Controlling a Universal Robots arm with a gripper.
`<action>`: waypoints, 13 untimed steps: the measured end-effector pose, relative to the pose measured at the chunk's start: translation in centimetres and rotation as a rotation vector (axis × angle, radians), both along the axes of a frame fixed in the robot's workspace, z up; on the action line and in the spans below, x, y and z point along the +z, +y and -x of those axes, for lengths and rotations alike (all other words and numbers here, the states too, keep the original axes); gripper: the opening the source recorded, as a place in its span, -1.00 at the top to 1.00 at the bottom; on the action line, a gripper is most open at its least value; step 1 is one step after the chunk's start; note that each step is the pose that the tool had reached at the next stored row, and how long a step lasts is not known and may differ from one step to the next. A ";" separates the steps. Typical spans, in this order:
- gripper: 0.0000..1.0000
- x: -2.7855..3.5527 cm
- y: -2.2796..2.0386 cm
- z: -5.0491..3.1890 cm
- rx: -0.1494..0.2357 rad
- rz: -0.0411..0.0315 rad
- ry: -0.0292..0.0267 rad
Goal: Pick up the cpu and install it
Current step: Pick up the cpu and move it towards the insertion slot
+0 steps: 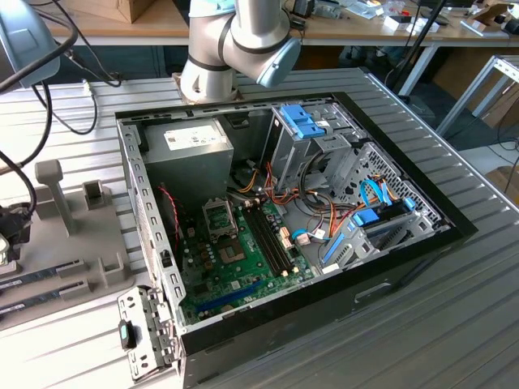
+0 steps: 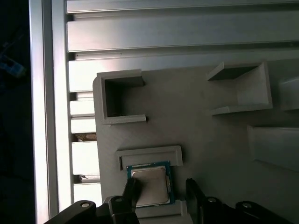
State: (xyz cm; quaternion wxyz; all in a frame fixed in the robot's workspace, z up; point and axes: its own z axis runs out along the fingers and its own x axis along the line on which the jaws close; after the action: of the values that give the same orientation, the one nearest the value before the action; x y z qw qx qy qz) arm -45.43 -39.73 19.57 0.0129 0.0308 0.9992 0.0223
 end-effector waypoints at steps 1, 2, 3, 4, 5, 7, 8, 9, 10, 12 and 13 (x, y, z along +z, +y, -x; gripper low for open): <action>-0.08 -0.04 0.00 0.00 0.000 0.0000 -0.0001; -0.08 -0.05 0.00 0.01 0.000 0.0001 0.0002; -0.08 -0.06 0.00 0.00 0.000 0.0002 0.0003; -0.08 -0.06 0.00 0.01 0.000 0.0002 0.0003; -0.08 -0.06 0.00 0.00 0.001 0.0001 0.0001; -0.08 0.45 -0.01 0.03 0.002 0.0001 -0.0008; -0.08 0.64 0.00 0.03 0.002 0.0001 -0.0010; -0.08 0.69 0.00 0.03 0.002 0.0000 -0.0011; -0.08 0.68 0.00 0.05 0.004 0.0000 -0.0011; -0.08 0.69 0.00 0.11 0.022 -0.0001 -0.0009; -0.08 0.65 0.00 0.13 0.039 -0.0003 -0.0010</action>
State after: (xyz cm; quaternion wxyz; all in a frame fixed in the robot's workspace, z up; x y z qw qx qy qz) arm -45.56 -39.73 20.22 0.0130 0.0111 0.9996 0.0227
